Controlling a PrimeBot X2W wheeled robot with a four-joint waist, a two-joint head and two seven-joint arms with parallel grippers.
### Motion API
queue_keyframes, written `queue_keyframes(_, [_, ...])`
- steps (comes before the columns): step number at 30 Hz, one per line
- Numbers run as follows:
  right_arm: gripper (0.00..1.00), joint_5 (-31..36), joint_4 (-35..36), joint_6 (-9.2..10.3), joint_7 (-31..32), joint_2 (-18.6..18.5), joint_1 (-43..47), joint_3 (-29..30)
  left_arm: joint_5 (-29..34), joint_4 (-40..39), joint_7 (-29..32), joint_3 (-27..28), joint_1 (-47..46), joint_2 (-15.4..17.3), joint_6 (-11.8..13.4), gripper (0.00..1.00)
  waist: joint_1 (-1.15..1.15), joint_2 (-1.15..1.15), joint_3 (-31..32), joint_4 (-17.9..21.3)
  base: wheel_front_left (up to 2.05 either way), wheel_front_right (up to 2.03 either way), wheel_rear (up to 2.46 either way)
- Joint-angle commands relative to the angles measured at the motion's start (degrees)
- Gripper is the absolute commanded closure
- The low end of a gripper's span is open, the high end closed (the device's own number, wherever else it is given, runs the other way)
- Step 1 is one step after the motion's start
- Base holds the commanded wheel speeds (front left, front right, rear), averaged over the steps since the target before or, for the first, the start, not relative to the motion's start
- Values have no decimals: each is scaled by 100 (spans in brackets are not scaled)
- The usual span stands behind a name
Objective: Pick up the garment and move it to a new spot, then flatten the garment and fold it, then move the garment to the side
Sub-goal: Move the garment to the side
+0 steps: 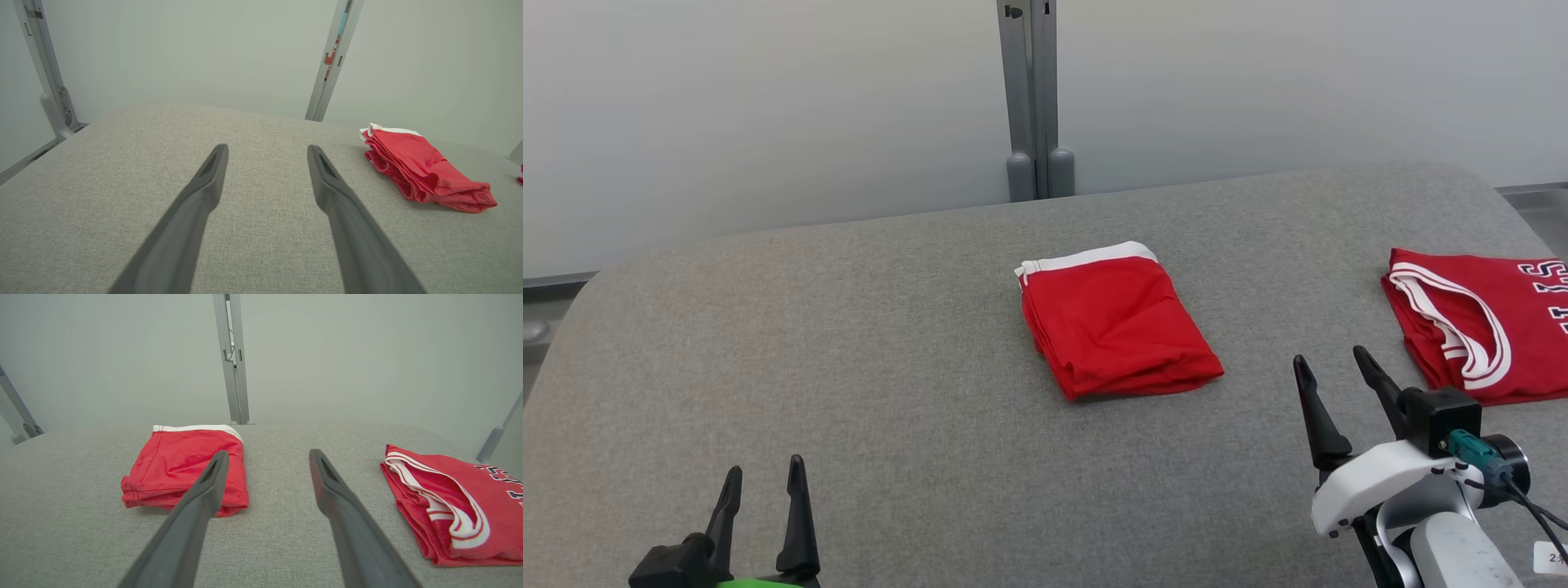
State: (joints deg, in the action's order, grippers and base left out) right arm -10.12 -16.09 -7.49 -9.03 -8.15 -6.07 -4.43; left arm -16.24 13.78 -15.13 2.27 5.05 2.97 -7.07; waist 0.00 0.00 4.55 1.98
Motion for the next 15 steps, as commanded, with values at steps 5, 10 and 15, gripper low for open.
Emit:
queue_keyframes(5, [0, -1, -15, 2, -50, 28, -28, -8, 75, 24, 4, -18, -62, 4, -28, 0, 0, 0, -39, -26, 0, 0, 0])
queue_keyframes(10, [0, -34, -37, 2, -14, 19, -31, -27, 92, 41, 4, -47, -89, 3, -38, 0, 0, 0, -60, -51, 0, 0, 0])
queue_keyframes(15, [0, -78, -69, 2, 29, 9, -97, -121, 109, 51, 4, -25, -115, 13, -32, 0, 0, 0, -67, -52, 0, 0, 0])
